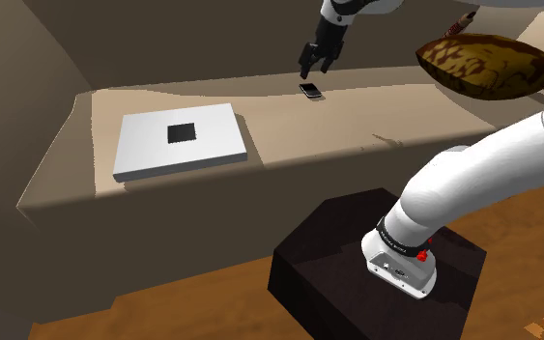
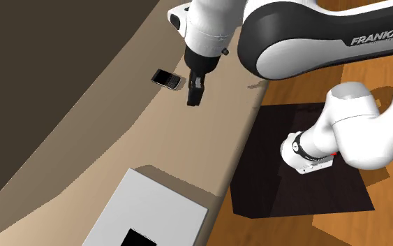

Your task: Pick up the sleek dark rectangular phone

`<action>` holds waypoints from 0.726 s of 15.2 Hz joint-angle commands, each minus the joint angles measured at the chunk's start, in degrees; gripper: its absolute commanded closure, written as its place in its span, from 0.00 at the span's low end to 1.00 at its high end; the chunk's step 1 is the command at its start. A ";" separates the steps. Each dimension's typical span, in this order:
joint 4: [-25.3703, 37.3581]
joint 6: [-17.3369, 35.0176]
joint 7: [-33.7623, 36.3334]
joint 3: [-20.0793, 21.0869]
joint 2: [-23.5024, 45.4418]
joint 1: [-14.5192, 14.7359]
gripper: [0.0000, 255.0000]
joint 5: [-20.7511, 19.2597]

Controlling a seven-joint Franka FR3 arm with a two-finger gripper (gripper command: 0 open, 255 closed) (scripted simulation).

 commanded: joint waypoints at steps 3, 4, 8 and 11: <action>1.87 5.31 0.99 -1.35 6.80 -1.48 0.00 -0.79; 2.57 6.43 1.21 -1.72 8.55 -1.83 0.00 -0.92; 5.90 10.48 2.03 -3.23 15.65 -3.21 0.00 -1.18; 8.93 13.03 2.56 -4.41 21.03 -4.22 0.00 -1.05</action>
